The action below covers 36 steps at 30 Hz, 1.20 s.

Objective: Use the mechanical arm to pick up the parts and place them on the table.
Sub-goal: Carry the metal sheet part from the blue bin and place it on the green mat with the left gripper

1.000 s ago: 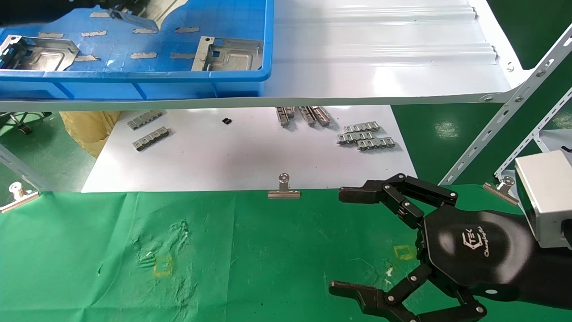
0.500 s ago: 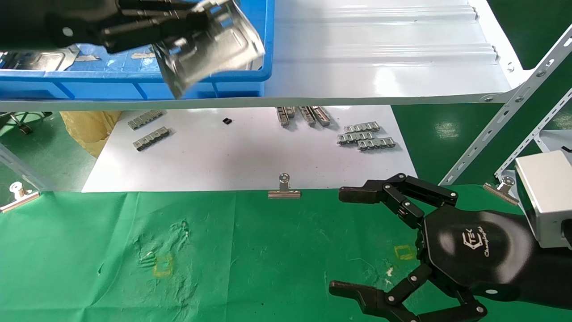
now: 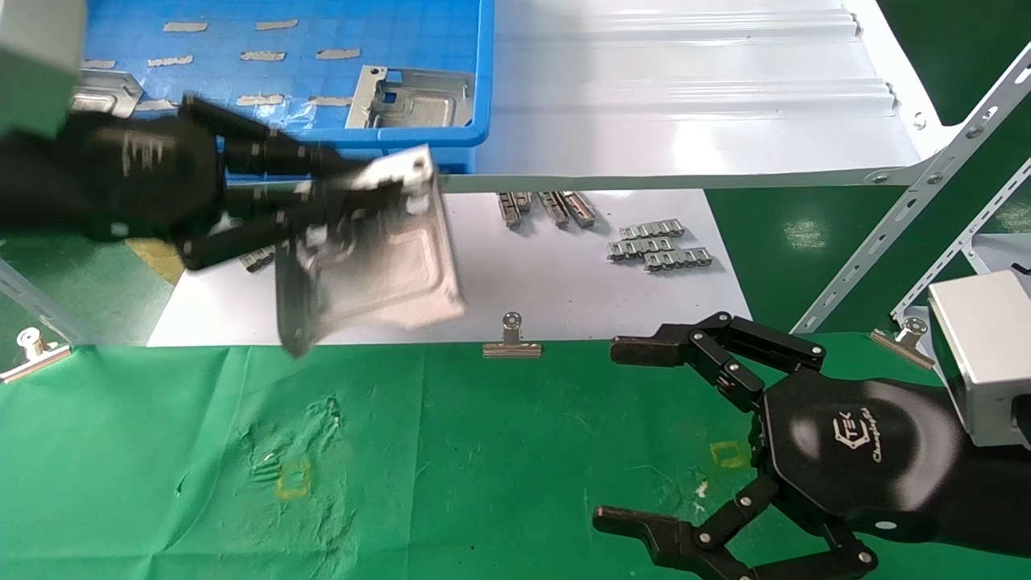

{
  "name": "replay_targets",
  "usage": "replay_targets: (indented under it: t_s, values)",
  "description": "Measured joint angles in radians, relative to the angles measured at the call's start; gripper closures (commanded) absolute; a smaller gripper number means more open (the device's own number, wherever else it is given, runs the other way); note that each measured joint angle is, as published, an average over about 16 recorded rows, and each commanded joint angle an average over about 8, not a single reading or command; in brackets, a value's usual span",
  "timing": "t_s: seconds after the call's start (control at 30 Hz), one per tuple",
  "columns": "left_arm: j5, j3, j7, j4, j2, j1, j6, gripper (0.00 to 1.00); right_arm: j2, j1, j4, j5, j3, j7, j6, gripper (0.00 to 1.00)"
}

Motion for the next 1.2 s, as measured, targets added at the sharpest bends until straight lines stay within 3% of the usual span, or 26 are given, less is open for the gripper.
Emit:
replay_targets:
  t_s: [0.47, 0.73, 0.8, 1.03, 1.07, 1.2]
  values:
    - [0.098, 0.189, 0.371, 0.064, -0.031, 0.090, -0.010, 1.00, 0.000, 0.000, 0.000, 0.000, 0.000, 0.000, 0.000, 0.00]
    - [0.115, 0.246, 0.475, 0.197, -0.006, 0.124, -0.024, 1.00, 0.000, 0.000, 0.000, 0.000, 0.000, 0.000, 0.000, 0.00]
    - [0.116, 0.253, 0.491, 0.231, 0.002, 0.131, -0.028, 0.89, 0.000, 0.000, 0.000, 0.000, 0.000, 0.000, 0.000, 0.00]
    - [0.128, 0.269, 0.539, 0.329, 0.034, 0.144, -0.049, 0.05, 0.000, 0.000, 0.000, 0.000, 0.000, 0.000, 0.000, 0.00]
    - [0.129, 0.270, 0.545, 0.340, 0.039, 0.144, -0.052, 0.00, 0.000, 0.000, 0.000, 0.000, 0.000, 0.000, 0.000, 0.00]
    - [0.134, 0.275, 0.572, 0.378, 0.057, 0.142, -0.057, 0.00, 0.000, 0.000, 0.000, 0.000, 0.000, 0.000, 0.000, 0.00]
